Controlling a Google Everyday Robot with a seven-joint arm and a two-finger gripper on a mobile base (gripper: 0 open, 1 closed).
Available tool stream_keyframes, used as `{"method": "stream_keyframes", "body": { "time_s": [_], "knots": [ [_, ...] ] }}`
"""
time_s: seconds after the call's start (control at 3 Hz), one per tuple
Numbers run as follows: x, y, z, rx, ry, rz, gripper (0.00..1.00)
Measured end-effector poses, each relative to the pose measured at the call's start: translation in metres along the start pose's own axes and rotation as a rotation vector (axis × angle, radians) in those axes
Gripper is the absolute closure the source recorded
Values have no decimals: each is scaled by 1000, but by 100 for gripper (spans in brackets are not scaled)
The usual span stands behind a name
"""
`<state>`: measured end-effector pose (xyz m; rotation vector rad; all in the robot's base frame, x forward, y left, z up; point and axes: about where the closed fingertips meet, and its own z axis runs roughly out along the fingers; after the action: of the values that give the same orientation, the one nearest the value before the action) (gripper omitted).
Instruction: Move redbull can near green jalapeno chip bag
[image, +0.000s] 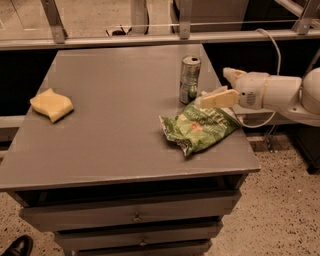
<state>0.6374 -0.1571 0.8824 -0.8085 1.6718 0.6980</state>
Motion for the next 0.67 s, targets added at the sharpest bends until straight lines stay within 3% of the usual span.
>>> {"method": "stream_keyframes", "body": {
  "time_s": [0.33,0.67],
  "knots": [
    [10,-15,-36,29,-26,-20,0],
    [-3,-37,-70,68,-47,-91,0]
  ]
}}
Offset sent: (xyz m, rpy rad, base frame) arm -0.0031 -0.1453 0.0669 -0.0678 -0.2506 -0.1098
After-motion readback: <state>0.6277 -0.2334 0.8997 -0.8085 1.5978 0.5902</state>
